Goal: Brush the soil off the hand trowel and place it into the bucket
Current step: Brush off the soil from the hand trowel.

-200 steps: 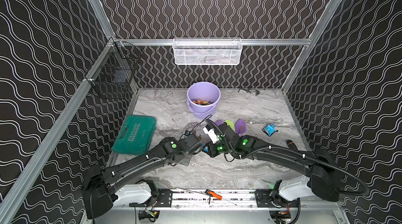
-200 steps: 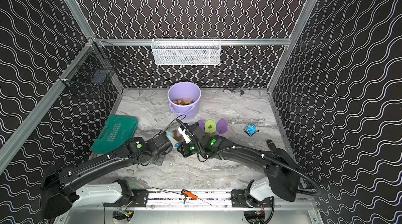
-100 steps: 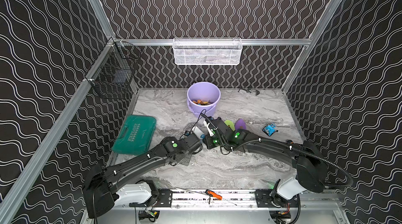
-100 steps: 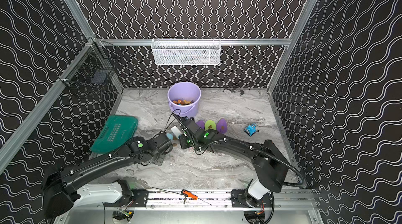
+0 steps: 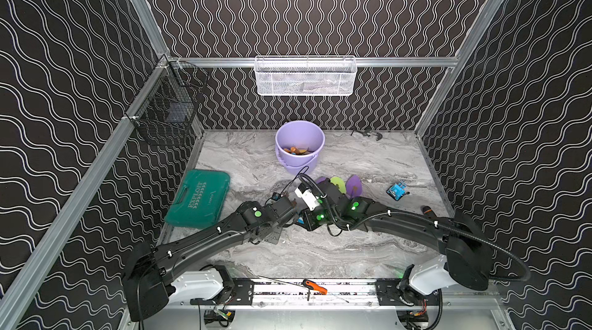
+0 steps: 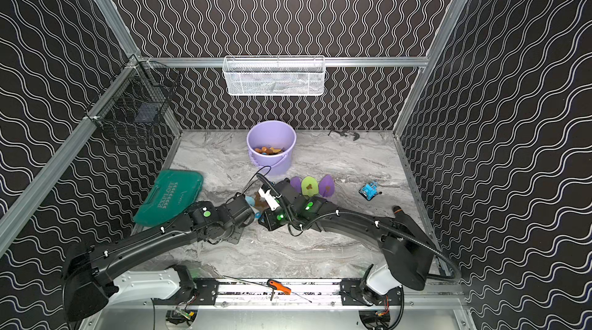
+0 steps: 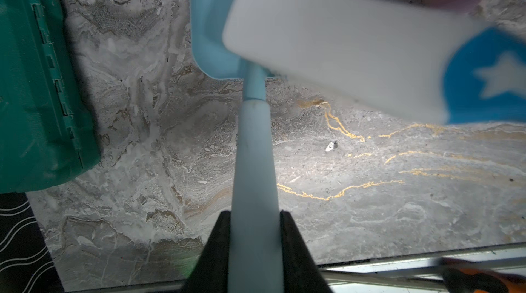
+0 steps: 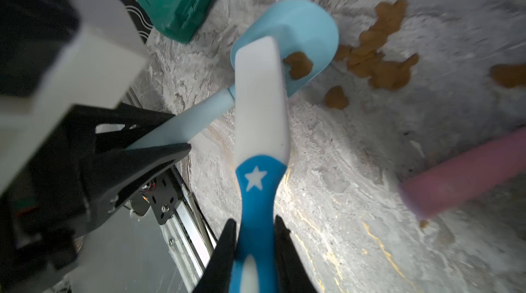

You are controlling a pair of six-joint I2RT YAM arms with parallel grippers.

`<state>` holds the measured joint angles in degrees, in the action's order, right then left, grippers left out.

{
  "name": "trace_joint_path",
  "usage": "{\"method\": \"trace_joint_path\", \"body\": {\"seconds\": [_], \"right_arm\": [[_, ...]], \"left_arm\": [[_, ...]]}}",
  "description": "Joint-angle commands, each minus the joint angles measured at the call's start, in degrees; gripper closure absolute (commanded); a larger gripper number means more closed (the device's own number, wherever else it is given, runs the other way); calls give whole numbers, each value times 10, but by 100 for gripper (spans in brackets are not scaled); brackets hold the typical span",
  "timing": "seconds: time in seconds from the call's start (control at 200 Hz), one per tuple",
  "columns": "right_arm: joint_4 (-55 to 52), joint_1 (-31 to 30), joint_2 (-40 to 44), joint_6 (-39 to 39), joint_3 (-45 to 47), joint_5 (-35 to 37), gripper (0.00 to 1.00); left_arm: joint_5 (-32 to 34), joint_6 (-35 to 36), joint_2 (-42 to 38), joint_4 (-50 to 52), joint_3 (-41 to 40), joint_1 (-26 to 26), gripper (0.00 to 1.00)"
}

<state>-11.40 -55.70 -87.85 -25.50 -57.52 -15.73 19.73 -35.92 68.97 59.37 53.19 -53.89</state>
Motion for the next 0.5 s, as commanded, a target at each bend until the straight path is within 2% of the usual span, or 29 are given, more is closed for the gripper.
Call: {"method": "trace_joint_path", "body": {"seconds": [0.0, 0.085, 0.15, 0.365, 0.49], "right_arm": [[-2, 5, -21, 5, -11, 43, 100], [-26, 16, -42, 17, -34, 104, 100], [-25, 28, -49, 26, -46, 113, 100], [-8, 41, -47, 31, -73, 61, 100], [11, 41, -25, 18, -57, 30, 100]], "left_arm": [[8, -1, -1, -6, 2, 0, 100], [9, -3, -1, -4, 2, 1, 100], [8, -2, 0, -6, 2, 1, 100], [6, -1, 11, -5, 3, 1, 100], [4, 0, 13, -8, 1, 1, 100]]}}
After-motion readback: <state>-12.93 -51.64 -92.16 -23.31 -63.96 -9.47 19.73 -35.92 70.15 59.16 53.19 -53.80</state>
